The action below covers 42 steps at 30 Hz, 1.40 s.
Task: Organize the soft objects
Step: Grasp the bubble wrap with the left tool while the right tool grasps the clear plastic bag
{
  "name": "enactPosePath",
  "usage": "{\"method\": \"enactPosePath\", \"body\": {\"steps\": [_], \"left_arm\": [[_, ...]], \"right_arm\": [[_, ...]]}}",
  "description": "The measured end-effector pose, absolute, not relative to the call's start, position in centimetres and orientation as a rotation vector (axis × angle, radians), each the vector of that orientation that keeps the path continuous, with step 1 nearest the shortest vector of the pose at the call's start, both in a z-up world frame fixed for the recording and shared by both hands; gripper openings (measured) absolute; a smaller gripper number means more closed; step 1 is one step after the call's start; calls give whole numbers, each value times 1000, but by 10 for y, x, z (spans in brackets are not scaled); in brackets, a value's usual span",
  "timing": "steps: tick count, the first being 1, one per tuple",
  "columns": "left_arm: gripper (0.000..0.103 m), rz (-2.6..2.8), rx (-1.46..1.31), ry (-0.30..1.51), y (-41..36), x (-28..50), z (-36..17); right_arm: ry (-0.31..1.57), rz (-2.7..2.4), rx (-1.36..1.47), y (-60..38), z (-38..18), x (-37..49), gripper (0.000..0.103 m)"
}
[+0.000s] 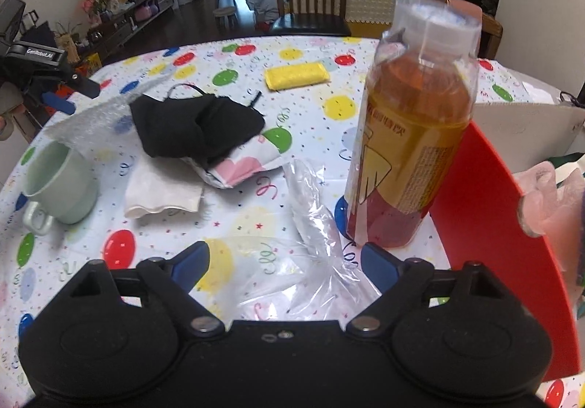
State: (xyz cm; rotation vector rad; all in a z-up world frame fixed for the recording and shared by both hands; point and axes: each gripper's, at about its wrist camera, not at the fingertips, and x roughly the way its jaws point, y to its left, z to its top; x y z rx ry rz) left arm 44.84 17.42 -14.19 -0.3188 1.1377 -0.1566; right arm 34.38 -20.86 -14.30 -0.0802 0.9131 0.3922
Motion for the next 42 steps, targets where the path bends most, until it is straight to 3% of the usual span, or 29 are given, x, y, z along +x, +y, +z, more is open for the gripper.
{"method": "enactPosePath", "body": {"steps": [14, 19, 29, 42], "left_arm": [[100, -125, -577, 1184, 206, 462, -186], [65, -122, -569, 1174, 206, 462, -186], [16, -82, -583, 1125, 208, 454, -185], [6, -51, -528, 1000, 209, 439, -149]], "right_arm": [[996, 296, -93, -208, -174, 363, 66], [1011, 273, -91, -209, -176, 363, 56], [990, 250, -99, -210, -173, 357, 26], [953, 259, -79, -209, -147, 335, 17]]}}
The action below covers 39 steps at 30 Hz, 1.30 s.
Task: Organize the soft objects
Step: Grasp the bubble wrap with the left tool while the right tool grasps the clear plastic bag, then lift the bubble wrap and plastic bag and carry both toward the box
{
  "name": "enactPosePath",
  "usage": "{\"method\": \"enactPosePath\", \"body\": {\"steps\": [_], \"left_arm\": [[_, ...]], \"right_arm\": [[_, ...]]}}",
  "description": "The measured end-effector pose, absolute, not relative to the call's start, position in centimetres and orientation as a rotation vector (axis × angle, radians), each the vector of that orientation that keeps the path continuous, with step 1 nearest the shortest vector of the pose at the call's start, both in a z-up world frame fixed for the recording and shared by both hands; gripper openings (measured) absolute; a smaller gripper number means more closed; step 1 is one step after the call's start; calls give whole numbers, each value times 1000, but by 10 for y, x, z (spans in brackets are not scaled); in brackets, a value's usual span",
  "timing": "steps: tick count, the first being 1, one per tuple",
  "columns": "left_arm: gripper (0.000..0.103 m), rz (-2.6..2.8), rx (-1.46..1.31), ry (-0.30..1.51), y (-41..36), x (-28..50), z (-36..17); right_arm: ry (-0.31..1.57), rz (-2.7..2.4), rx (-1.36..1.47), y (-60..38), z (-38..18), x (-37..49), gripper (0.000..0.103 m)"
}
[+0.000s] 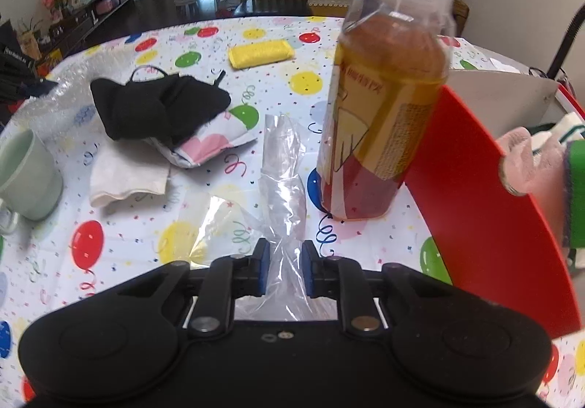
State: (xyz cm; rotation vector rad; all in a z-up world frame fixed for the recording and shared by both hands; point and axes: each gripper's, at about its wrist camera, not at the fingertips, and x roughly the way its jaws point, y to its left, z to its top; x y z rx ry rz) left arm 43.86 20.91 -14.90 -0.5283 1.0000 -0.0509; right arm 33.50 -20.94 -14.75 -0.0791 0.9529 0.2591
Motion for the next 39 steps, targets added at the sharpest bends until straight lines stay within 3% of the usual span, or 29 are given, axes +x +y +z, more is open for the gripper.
{"method": "enactPosePath", "body": {"steps": [19, 39], "left_arm": [[5, -160, -431, 810, 171, 393, -47], [5, -347, -425, 774, 51, 329, 38]], "right_arm": [[915, 275, 109, -250, -76, 285, 17], [836, 364, 144, -343, -3, 276, 17]]}}
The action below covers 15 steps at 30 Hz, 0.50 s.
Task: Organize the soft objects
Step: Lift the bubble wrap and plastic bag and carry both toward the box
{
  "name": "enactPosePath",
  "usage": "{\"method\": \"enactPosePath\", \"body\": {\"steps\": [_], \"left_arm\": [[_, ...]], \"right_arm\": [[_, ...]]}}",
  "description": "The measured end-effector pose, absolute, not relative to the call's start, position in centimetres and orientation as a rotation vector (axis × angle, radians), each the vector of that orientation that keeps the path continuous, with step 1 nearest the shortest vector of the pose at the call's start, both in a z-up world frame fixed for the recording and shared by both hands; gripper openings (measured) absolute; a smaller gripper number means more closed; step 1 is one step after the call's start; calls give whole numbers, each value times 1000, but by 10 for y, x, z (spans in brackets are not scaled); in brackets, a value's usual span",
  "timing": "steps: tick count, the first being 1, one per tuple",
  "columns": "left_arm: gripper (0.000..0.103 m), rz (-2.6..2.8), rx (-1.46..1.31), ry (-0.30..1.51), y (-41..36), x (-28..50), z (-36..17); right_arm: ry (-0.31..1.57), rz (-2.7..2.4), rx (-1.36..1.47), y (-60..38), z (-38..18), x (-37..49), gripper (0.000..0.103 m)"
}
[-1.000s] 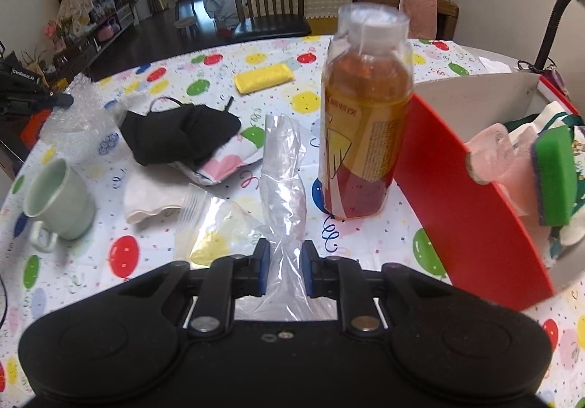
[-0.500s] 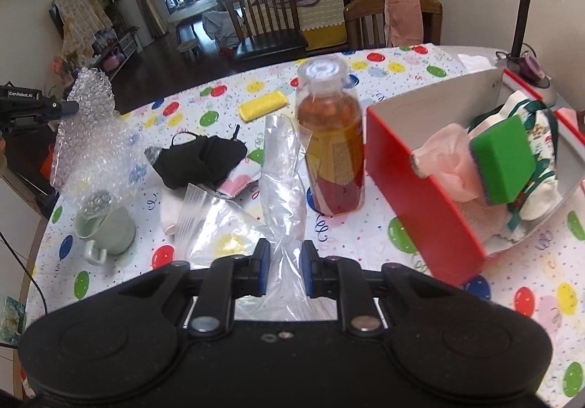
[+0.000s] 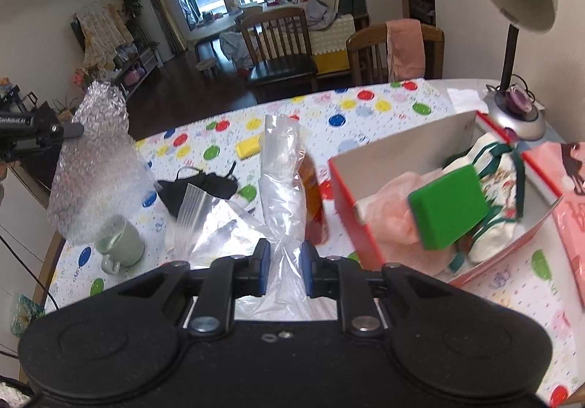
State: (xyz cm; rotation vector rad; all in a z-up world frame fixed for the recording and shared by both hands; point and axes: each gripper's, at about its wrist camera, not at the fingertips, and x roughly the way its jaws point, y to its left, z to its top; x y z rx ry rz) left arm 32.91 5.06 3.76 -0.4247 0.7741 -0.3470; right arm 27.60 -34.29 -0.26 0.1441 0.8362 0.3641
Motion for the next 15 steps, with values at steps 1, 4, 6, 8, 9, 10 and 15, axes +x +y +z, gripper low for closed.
{"method": "enactPosePath", "body": {"steps": [1, 4, 6, 8, 9, 10, 15], "left_arm": [[5, -358, -421, 773, 42, 327, 41], [5, -392, -406, 770, 13, 323, 50], [5, -418, -393, 767, -7, 322, 57], [5, -441, -375, 761, -28, 321, 64], [5, -453, -369, 759, -38, 321, 67], [5, -464, -363, 758, -48, 321, 69], [5, -515, -332, 767, -101, 330, 73]], "right_arm": [[832, 365, 143, -348, -1, 278, 17], [821, 365, 139, -364, 1, 285, 17], [814, 360, 136, -376, 1, 290, 17], [811, 352, 135, -389, 1, 296, 17], [810, 346, 134, -396, 0, 298, 17], [810, 339, 136, -403, -1, 301, 17], [821, 301, 140, -436, -10, 321, 18]]}}
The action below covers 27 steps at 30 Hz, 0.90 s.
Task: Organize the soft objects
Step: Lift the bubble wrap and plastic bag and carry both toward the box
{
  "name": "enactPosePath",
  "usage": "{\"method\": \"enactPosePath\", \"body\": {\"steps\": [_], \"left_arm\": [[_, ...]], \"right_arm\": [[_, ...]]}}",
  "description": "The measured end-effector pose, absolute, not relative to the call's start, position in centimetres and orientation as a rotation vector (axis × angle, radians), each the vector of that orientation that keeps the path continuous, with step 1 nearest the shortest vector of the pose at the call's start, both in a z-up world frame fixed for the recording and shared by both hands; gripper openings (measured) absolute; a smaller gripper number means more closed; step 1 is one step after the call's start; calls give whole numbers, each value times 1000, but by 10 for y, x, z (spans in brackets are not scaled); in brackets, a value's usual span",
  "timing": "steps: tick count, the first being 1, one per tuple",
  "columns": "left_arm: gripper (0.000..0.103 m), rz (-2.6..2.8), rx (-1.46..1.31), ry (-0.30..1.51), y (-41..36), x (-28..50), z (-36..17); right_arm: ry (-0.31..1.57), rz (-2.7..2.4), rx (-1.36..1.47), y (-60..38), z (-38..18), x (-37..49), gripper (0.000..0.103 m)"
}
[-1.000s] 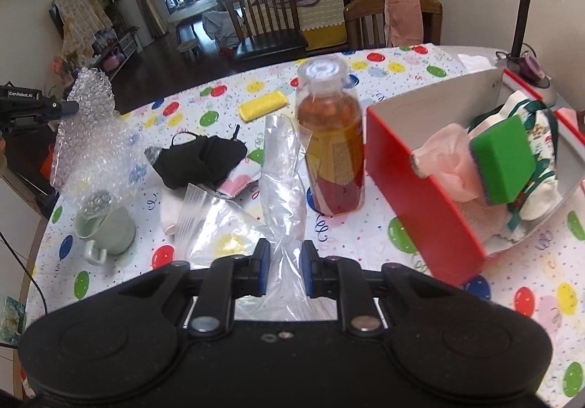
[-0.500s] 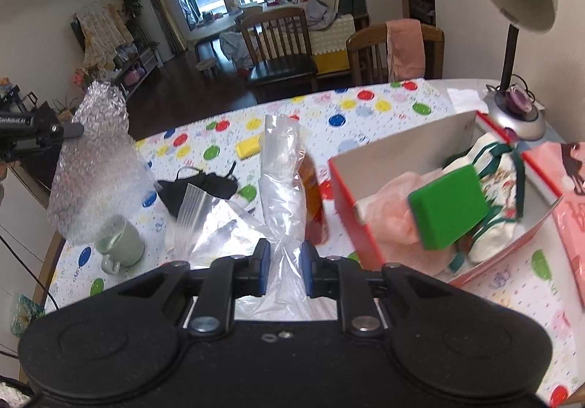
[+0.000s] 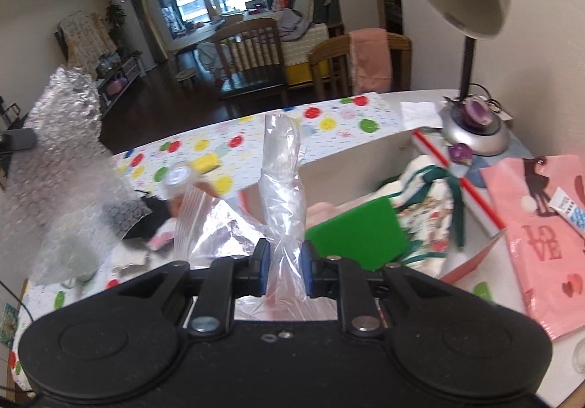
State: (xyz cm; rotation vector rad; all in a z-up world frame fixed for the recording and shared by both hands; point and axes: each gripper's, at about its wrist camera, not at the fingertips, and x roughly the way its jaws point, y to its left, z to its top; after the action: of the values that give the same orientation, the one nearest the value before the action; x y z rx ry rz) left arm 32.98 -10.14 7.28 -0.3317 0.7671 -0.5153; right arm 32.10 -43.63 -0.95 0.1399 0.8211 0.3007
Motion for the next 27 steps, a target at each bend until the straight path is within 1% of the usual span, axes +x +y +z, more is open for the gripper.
{"method": "enactPosePath", "body": {"steps": [7, 16, 20, 27], "left_arm": [[5, -560, -295, 771, -167, 347, 75], [5, -578, -217, 731, -245, 386, 79], [5, -564, -169, 726, -275, 402, 69], [5, -526, -90, 734, -310, 429, 37]], "right_arm": [[832, 244, 147, -479, -22, 348, 18], [843, 188, 163, -517, -31, 387, 18], [851, 172, 147, -525, -40, 400, 18], [892, 149, 146, -538, -63, 420, 18]]}}
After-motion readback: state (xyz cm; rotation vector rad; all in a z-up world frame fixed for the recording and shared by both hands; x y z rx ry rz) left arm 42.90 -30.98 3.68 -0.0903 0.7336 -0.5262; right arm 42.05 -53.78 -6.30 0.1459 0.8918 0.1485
